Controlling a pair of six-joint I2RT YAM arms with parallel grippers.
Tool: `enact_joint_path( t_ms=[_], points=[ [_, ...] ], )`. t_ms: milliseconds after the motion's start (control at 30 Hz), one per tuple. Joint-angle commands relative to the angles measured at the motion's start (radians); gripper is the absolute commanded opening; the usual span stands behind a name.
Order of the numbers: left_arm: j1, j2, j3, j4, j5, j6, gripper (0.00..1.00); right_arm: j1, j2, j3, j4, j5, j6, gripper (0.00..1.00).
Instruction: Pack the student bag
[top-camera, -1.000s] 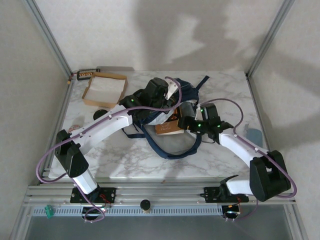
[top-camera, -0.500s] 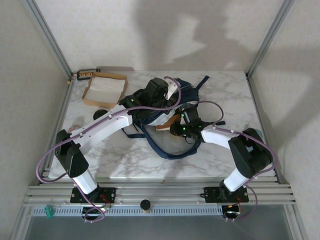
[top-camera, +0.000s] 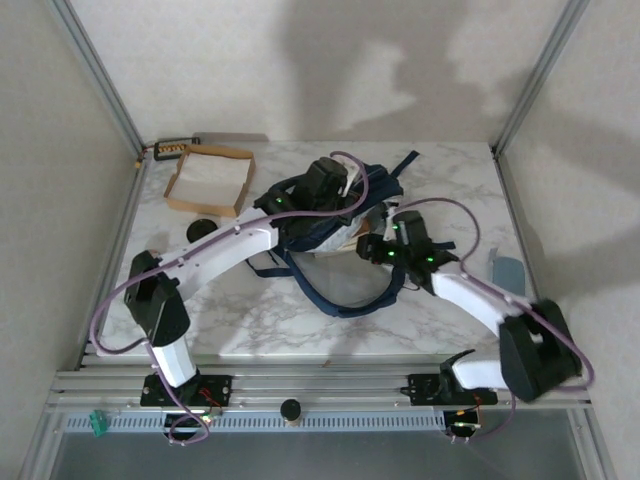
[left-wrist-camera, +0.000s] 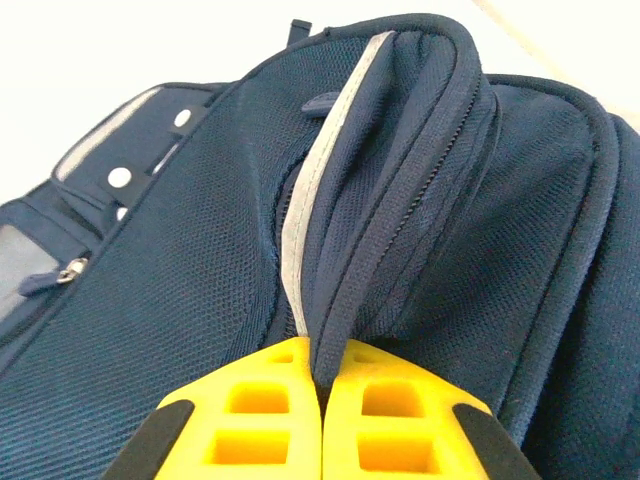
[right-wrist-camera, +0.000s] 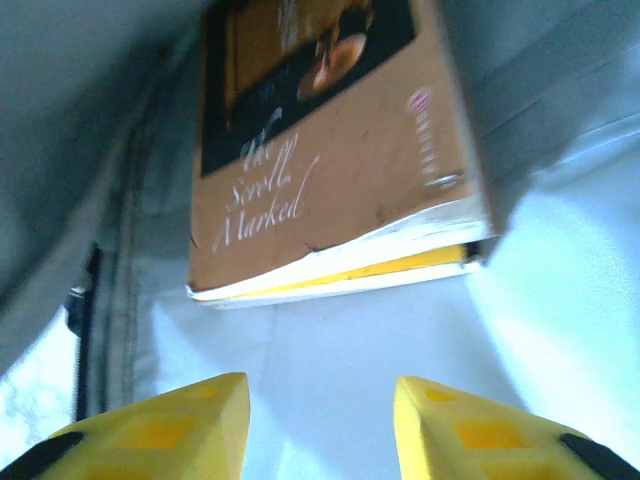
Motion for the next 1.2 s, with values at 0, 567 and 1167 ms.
enact_joint_path(
  t_ms=[0, 567, 1167],
  points=[
    [-0.01, 0.054, 0.108, 0.141, -0.004, -0.167, 0.0, -0.072, -0.153, -0.019, -0.166, 0.057, 0.007, 0.43],
    [-0.032, 0.041, 0.076, 0.098, 0.106, -0.317, 0.49, -0.103, -0.221, 0.278, -0.52, 0.085, -0.029, 0.47],
    [0.247, -0.633, -0.848, 0.351, -0.003, -0.546, 0.71, 0.522, 0.288, 0.373, -0.38, 0.358, 0.321, 0.51]
  ],
)
